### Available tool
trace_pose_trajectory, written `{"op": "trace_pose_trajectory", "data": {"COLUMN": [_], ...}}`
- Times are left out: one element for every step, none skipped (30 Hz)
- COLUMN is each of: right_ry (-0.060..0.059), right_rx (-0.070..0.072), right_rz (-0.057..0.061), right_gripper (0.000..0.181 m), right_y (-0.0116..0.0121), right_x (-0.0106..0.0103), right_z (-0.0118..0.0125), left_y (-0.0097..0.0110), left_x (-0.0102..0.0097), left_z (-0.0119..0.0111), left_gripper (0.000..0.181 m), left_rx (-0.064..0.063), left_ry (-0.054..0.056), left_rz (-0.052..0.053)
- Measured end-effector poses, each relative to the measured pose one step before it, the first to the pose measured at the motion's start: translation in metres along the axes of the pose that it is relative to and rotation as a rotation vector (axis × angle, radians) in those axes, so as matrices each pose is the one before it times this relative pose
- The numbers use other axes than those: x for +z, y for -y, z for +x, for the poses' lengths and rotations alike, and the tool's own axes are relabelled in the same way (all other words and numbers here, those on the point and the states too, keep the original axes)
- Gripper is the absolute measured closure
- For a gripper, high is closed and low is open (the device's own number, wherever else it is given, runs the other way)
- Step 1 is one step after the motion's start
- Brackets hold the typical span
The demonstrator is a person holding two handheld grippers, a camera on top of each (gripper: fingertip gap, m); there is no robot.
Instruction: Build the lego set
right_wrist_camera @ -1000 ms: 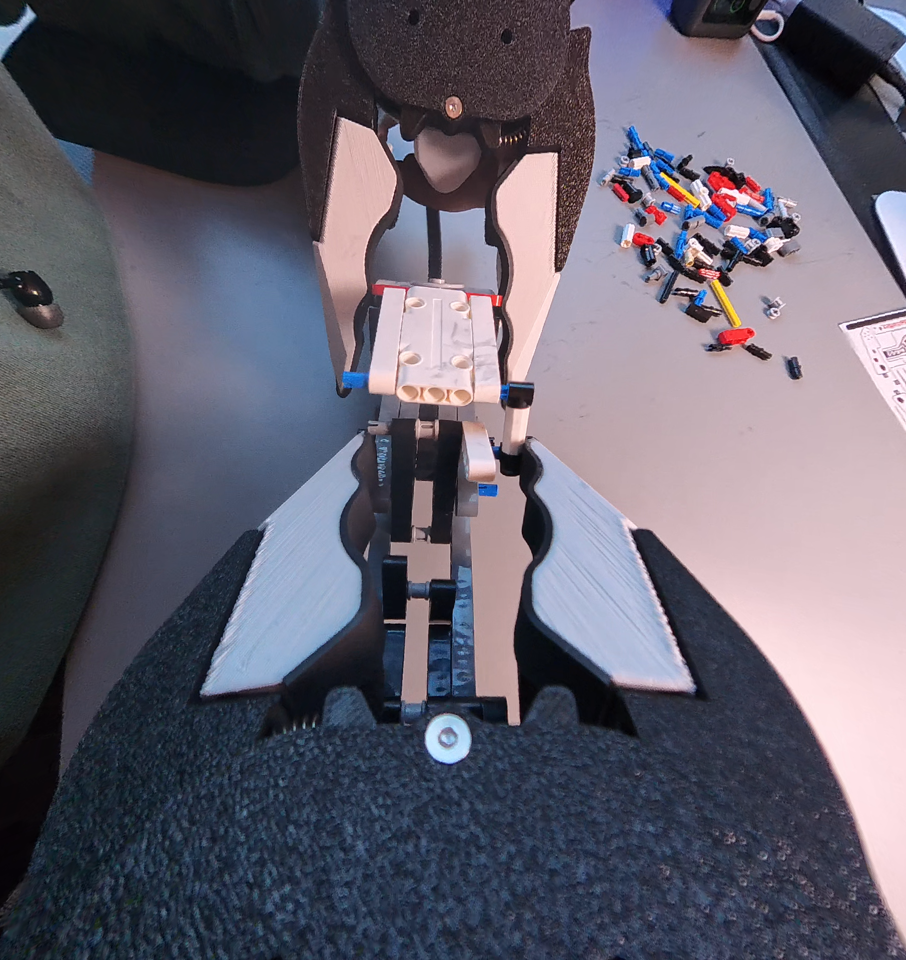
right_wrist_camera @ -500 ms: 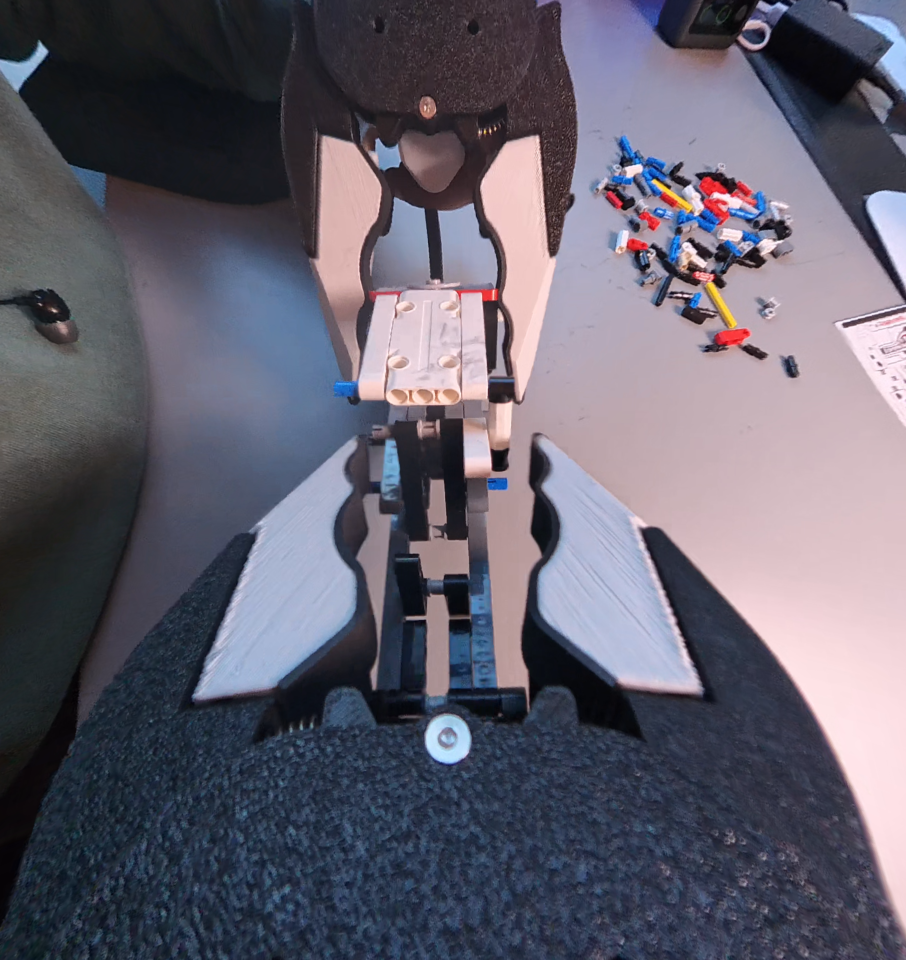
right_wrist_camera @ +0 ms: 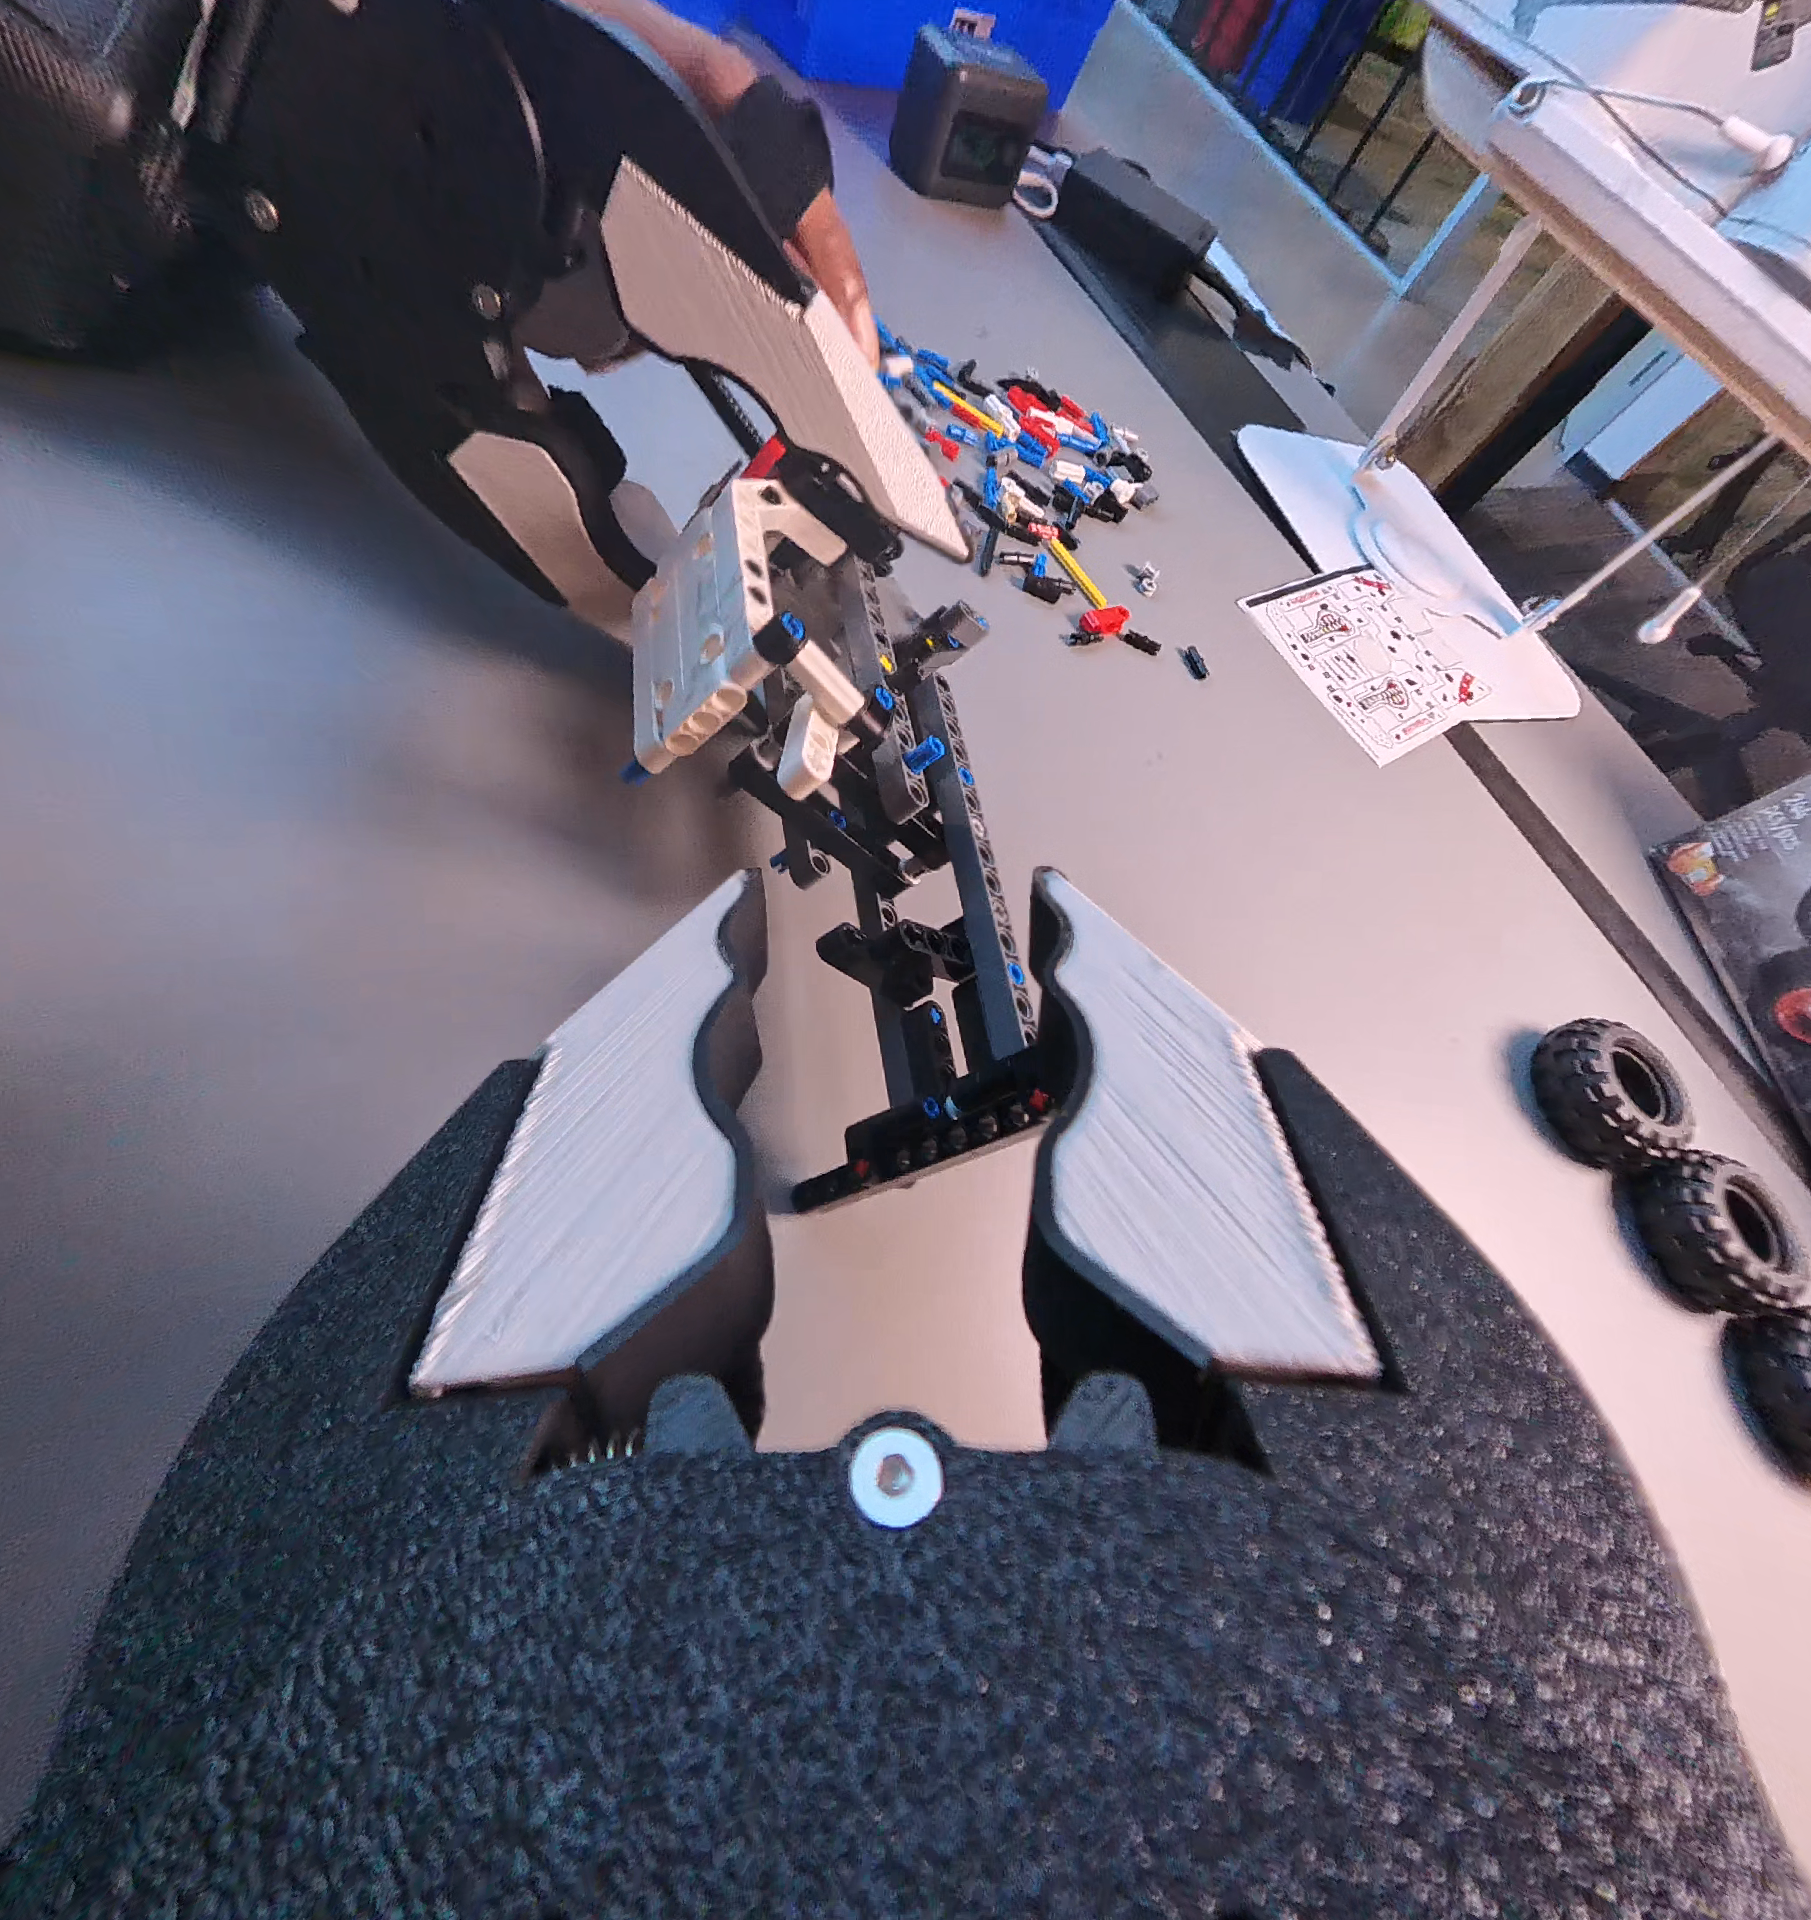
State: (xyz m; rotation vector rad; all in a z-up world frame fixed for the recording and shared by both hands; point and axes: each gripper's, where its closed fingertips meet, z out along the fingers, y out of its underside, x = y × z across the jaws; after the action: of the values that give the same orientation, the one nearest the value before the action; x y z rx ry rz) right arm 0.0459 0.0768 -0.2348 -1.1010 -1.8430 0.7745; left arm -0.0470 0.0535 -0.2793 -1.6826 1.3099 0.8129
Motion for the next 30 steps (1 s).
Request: {"op": "trace_pose_trajectory", "data": {"right_ry": [-0.0051,-0.0032,-0.0048,-0.0007,-0.0008,-0.0037,-0.0079,0.0003,0.0147,0.0222,0.0197,0.0342,0.0603,0.0465,0.0066,-0.0091,-0.0415,-0.0341,-0.0186,-0.022,-0.0354,-0.0339,-0.0239,-0.0108,0.0358,0.0678,0.0914,0.1296,0.1339,0.103], "right_rx": [-0.024,-0.0137,-0.0054,-0.0034,-0.0063,-0.0139,-0.0191,-0.0124,0.0015,0.0163,0.0258,0.0321,0.0351,0.0259,0.0073,-0.0045,0.0126,0.0363,0.0403,0.0406,0.0419,0.037,0.0235,0.0044,-0.0154,0.0009,0.018,0.0165,0.0056,-0.0134], "right_rz": [-0.0255,-0.0234,-0.0067,0.0064,0.0022,-0.0109,-0.0147,-0.0102,-0.009,-0.0109,-0.0094,-0.0101,-0.0116,-0.0042,0.012,-0.0007,-0.0001,-0.0145,-0.0077,-0.0135,-0.0103,-0.0037,-0.0007,0.0019,0.0017,0.0022,0.0057,0.0145,0.0157,0.0227], "right_gripper": [0.13,0.13,0.128,0.128,0.128,0.128,0.126,0.125,0.125,0.124,0.122,0.122,0.122,0.124,0.133,0.15,0.151,0.152,0.154,0.16,0.163,0.165,0.166,0.166,0.166,0.163,0.156,0.149,0.143,0.144], "right_y": [-0.00287,-0.00191,0.00077,0.00287,0.0024,-0.00011,-0.00169,-0.00204,-0.00303,-0.00459,-0.00532,-0.0054,-0.00441,-0.00167,0.00151,0.0002,0.00157,0.00028,0.00146,-0.00043,-0.00116,-0.00103,-0.00125,-0.00089,-0.00052,0.00022,0.00158,0.00295,0.00297,0.00366], "right_x": [0.00174,0.00118,0.00007,-0.00096,-0.00133,-0.00074,-0.00021,0.00021,0.001,0.00227,0.00333,0.00374,0.00346,0.00311,0.00199,0.00143,0.00043,-0.0003,-0.00134,-0.00135,-0.00127,-0.00196,-0.00204,-0.00248,-0.00324,-0.0038,-0.00395,-0.00481,-0.0046,-0.00411], "right_z": [0.00164,0.00312,0.00435,0.0039,0.0035,0.00363,0.00361,0.00212,0.00009,-0.00039,0.00047,-0.00211,-0.00746,-0.00723,-0.0035,-0.00286,0.00163,0.00031,-0.00347,-0.00455,-0.00267,-0.00224,-0.00332,-0.00552,-0.01193,-0.01501,-0.01585,-0.01992,-0.01996,-0.01531], "left_y": [-0.00148,0.00075,-0.00004,-0.00188,-0.0014,-0.00058,-0.00038,-0.00109,-0.00192,-0.00298,-0.00314,-0.0028,-0.00268,-0.00353,-0.00463,-0.00602,-0.00711,-0.00774,-0.00746,-0.00684,-0.00602,-0.00389,-0.00008,0.00421,0.00741,0.00666,0.00329,-0.00037,-0.00316,-0.00382], "left_x": [0.00155,0.00015,-0.00016,-0.00027,-0.00131,-0.00198,-0.00215,-0.00213,-0.00171,-0.00121,-0.00086,-0.00083,-0.00092,-0.0009,-0.00106,-0.00114,-0.00148,-0.00212,-0.003,-0.00432,-0.00547,-0.00713,-0.00849,-0.00856,-0.00726,-0.00457,-0.00182,0.00026,0.00164,0.00201], "left_z": [-0.00127,0.00021,0.00028,-0.00169,-0.00179,-0.00112,-0.00014,0.00058,0.00115,0.0012,0.00047,0.00062,0.00039,-0.00008,-0.00003,-0.00037,0.00023,0.00137,0.00245,0.00382,0.00334,0.00398,0.00619,0.00875,0.01262,0.01485,0.0136,0.01085,0.00864,0.00675], "left_gripper": [0.104,0.103,0.097,0.091,0.084,0.08,0.078,0.078,0.078,0.078,0.078,0.081,0.081,0.081,0.081,0.08,0.082,0.082,0.08,0.079,0.079,0.081,0.085,0.091,0.096,0.098,0.099,0.102,0.1,0.098], "left_rx": [0.006,-0.0061,-0.0268,-0.0351,-0.0248,-0.0182,-0.0114,-0.0077,-0.011,-0.0132,-0.0102,-0.0079,-0.0142,-0.0228,-0.0308,-0.0409,-0.0486,-0.0696,-0.0902,-0.0998,-0.0952,-0.0811,-0.0697,-0.0684,-0.072,-0.0659,-0.0459,-0.0306,-0.019,-0.006], "left_ry": [0.0157,-0.0034,-0.0154,-0.0112,-0.0125,-0.0126,-0.011,-0.0095,-0.0116,-0.0085,-0.0025,-0.0043,-0.0089,-0.0122,-0.0164,-0.0156,-0.0213,-0.0351,-0.0485,-0.0584,-0.0509,-0.0441,-0.0417,-0.0394,-0.0513,-0.0551,-0.0418,-0.0234,-0.0143,-0.0073], "left_rz": [-0.003,0.0129,0.0058,-0.0084,-0.0052,0.0003,0.0033,0.002,0.0,-0.0058,-0.0058,-0.0031,-0.0033,-0.0091,-0.0151,-0.0191,-0.0173,-0.0125,-0.0039,0.0054,0.0105,0.0198,0.0328,0.0456,0.055,0.0467,0.0279,0.0072,-0.0114,-0.0167]}}
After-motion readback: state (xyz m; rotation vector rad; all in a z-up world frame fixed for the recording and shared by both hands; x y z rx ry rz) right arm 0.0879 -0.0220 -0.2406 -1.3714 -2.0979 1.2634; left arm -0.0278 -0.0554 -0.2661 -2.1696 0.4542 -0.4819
